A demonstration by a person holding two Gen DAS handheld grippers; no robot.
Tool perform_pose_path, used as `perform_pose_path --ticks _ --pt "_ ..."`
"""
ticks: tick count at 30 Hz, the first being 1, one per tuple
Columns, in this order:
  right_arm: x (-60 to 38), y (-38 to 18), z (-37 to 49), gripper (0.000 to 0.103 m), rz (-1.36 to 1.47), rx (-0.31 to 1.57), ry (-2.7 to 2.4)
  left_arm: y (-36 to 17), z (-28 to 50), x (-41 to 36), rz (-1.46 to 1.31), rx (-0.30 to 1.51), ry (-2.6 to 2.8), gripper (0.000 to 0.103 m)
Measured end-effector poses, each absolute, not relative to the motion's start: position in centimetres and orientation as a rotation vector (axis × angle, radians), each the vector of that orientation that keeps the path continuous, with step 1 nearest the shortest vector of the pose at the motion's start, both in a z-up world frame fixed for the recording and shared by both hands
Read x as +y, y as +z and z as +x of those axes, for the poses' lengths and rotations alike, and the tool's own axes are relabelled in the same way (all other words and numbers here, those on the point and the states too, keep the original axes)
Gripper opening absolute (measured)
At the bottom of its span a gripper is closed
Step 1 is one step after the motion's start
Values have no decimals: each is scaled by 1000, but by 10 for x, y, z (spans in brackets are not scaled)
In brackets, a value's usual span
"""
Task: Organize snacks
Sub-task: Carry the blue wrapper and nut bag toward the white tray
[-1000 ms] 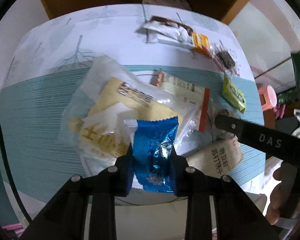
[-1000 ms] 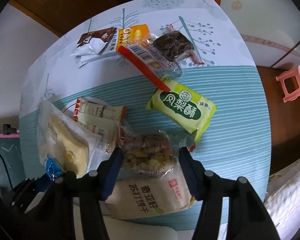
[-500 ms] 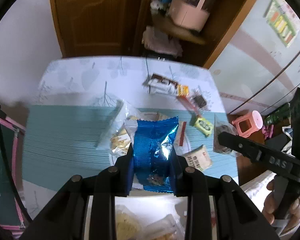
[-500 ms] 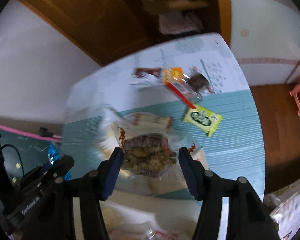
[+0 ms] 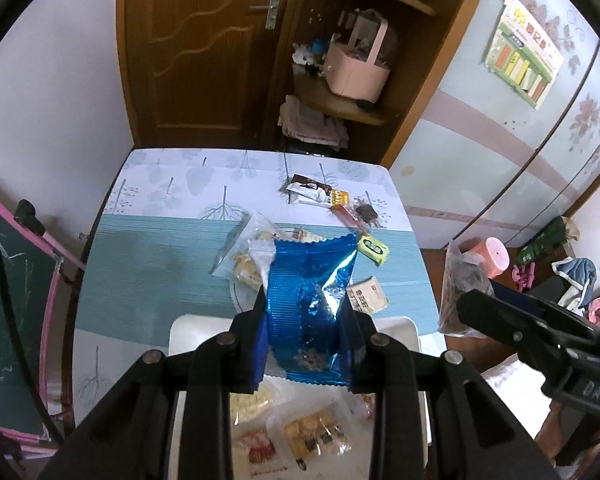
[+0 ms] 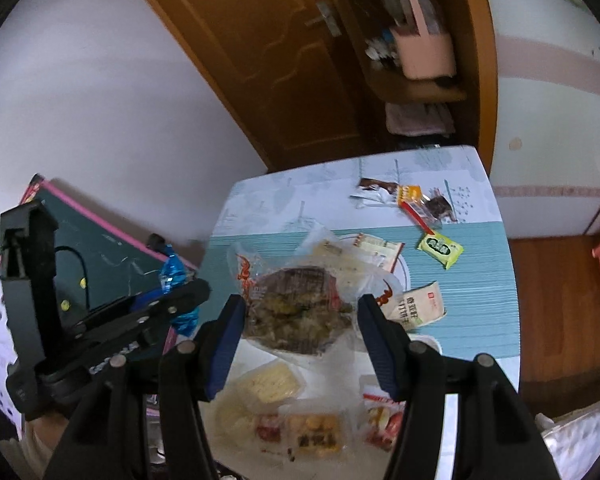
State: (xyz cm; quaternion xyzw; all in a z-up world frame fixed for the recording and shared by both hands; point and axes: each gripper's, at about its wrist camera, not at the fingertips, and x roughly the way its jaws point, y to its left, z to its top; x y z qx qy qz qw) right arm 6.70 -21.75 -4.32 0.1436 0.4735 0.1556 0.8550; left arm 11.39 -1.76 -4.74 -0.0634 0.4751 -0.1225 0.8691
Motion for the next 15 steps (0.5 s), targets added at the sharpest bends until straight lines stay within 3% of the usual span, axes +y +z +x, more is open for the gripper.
perform_pose_path --ticks 15 --pt "-199 -46 3 59 236 1013 302 -57 57 -17 -65 1015 -217 27"
